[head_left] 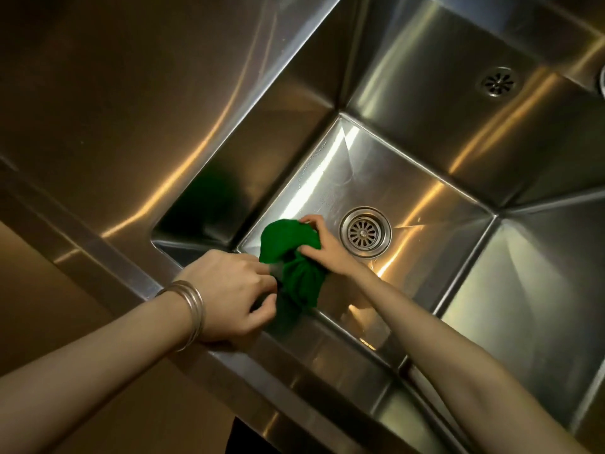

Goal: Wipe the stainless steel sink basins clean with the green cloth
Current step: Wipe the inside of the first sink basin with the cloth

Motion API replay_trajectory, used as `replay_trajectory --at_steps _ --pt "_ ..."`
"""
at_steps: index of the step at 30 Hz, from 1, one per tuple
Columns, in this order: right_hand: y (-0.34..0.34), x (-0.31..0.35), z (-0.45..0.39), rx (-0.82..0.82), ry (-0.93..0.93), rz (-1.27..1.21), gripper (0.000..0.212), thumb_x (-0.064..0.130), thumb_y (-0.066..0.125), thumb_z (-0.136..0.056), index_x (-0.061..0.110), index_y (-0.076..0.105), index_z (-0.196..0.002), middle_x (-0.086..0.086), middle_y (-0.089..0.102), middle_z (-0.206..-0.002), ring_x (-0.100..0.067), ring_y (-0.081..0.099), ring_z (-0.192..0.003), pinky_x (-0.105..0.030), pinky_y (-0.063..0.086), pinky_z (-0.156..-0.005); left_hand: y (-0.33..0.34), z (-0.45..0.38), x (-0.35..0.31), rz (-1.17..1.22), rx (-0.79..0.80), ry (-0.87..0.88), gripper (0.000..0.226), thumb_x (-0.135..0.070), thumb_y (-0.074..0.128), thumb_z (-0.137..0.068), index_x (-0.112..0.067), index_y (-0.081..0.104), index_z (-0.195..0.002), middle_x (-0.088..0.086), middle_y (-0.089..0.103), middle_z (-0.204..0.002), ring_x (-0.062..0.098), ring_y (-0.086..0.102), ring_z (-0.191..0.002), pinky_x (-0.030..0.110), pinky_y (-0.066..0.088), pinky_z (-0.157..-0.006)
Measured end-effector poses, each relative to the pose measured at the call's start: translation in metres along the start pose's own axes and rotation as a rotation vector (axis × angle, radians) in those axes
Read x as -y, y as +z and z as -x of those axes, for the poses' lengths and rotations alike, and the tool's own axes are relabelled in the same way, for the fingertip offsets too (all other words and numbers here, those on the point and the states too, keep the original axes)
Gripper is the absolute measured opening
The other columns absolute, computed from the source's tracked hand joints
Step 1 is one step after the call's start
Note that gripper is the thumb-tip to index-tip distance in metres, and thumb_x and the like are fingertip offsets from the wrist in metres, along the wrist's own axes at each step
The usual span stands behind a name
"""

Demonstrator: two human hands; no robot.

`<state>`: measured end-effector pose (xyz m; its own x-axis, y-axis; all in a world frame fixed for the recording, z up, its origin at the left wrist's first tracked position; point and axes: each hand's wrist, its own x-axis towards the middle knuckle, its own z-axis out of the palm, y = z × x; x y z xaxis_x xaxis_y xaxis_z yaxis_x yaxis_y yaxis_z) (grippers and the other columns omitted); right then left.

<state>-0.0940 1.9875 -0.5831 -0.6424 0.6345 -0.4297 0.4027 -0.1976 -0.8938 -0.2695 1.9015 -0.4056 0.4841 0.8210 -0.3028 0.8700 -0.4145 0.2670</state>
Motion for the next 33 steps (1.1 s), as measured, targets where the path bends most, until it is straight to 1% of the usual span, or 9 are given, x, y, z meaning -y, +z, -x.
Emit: replay_trajectory --at_steps 3,6,9,12,14,17,21,26,33 --pt "-0.030 -0.005 -0.024 -0.256 0.065 0.333 0.051 0.013 0.061 -0.088 0.009 0.038 -0.133 -0.013 0.050 -0.127 -0.028 0.052 -0.115 -0.037 0.043 -0.097 -0.001 0.000 0.000 0.007 -0.008 -0.011 0.038 -0.041 0.034 -0.080 -0.027 0.067 -0.066 -0.010 0.060 -0.062 0.013 0.059 -0.055 0.025 0.043 -0.039" --pt "-0.040 -0.011 -0.029 -0.519 0.215 0.719 0.055 0.006 0.049 -0.089 0.015 0.034 -0.141 -0.014 0.037 -0.143 -0.033 0.036 -0.130 -0.051 0.036 -0.102 0.001 0.002 -0.001 0.010 -0.007 -0.022 0.039 -0.041 0.034 -0.080 -0.027 0.067 -0.064 -0.009 0.060 -0.061 0.013 0.059 -0.056 0.026 0.042 -0.038" --pt "-0.030 -0.008 -0.025 -0.254 0.127 0.878 0.062 0.033 0.046 -0.095 0.020 0.017 -0.149 -0.010 0.012 -0.157 -0.034 0.009 -0.144 -0.061 0.020 -0.111 0.002 0.003 0.000 0.017 -0.014 -0.014 0.038 -0.041 0.035 -0.080 -0.027 0.068 -0.065 -0.010 0.061 -0.062 0.013 0.059 -0.056 0.026 0.042 -0.038" --pt "-0.012 -0.017 -0.030 -0.030 0.192 1.004 0.083 0.061 0.040 -0.089 0.023 -0.003 -0.150 -0.008 -0.011 -0.158 -0.038 -0.016 -0.142 -0.067 0.004 -0.108 0.001 0.001 0.001 0.030 -0.020 0.005 0.037 -0.041 0.037 -0.079 -0.028 0.068 -0.066 -0.011 0.060 -0.061 0.012 0.058 -0.055 0.025 0.042 -0.039" --pt "0.006 -0.024 -0.033 0.055 0.099 1.226 0.089 0.069 0.038 -0.085 0.021 0.000 -0.151 -0.013 -0.011 -0.157 -0.042 -0.018 -0.140 -0.068 -0.005 -0.106 0.002 0.002 0.002 0.033 -0.020 0.004 0.037 -0.042 0.036 -0.080 -0.028 0.068 -0.067 -0.010 0.060 -0.061 0.011 0.057 -0.055 0.027 0.043 -0.039" --pt "0.010 -0.036 -0.038 0.196 -0.197 1.450 0.076 0.062 0.035 -0.090 0.025 0.008 -0.150 -0.012 -0.002 -0.158 -0.040 -0.013 -0.142 -0.064 -0.007 -0.108 0.004 0.003 0.002 0.032 -0.036 -0.014 0.040 -0.044 0.034 -0.080 -0.027 0.067 -0.067 -0.009 0.059 -0.061 0.014 0.058 -0.057 0.029 0.046 -0.041" --pt "-0.027 -0.034 -0.063 0.236 -0.232 1.461 0.067 0.054 0.038 -0.092 0.029 0.012 -0.149 -0.009 0.004 -0.159 -0.037 -0.006 -0.144 -0.060 0.001 -0.114 0.004 0.004 0.002 0.051 -0.038 -0.032 0.038 -0.043 0.034 -0.080 -0.025 0.065 -0.067 -0.007 0.058 -0.061 0.016 0.058 -0.058 0.030 0.048 -0.044" --pt "-0.072 -0.011 -0.111 -0.034 0.026 1.369 0.073 0.058 0.044 -0.087 0.029 0.018 -0.148 -0.009 0.011 -0.157 -0.035 -0.004 -0.144 -0.061 -0.001 -0.112 0.006 0.004 0.000 0.072 -0.045 -0.043 0.038 -0.042 0.035 -0.079 -0.025 0.065 -0.066 -0.007 0.057 -0.059 0.017 0.058 -0.059 0.029 0.047 -0.044" --pt "-0.129 0.020 -0.178 -0.157 0.441 1.083 0.094 0.054 0.058 -0.083 0.023 0.000 -0.150 -0.010 -0.003 -0.158 -0.039 -0.010 -0.143 -0.060 0.005 -0.114 0.008 0.003 -0.001 0.044 -0.069 -0.057 0.036 -0.045 0.037 -0.077 -0.024 0.059 -0.059 -0.007 0.051 -0.054 0.014 0.052 -0.053 0.024 0.041 -0.043"
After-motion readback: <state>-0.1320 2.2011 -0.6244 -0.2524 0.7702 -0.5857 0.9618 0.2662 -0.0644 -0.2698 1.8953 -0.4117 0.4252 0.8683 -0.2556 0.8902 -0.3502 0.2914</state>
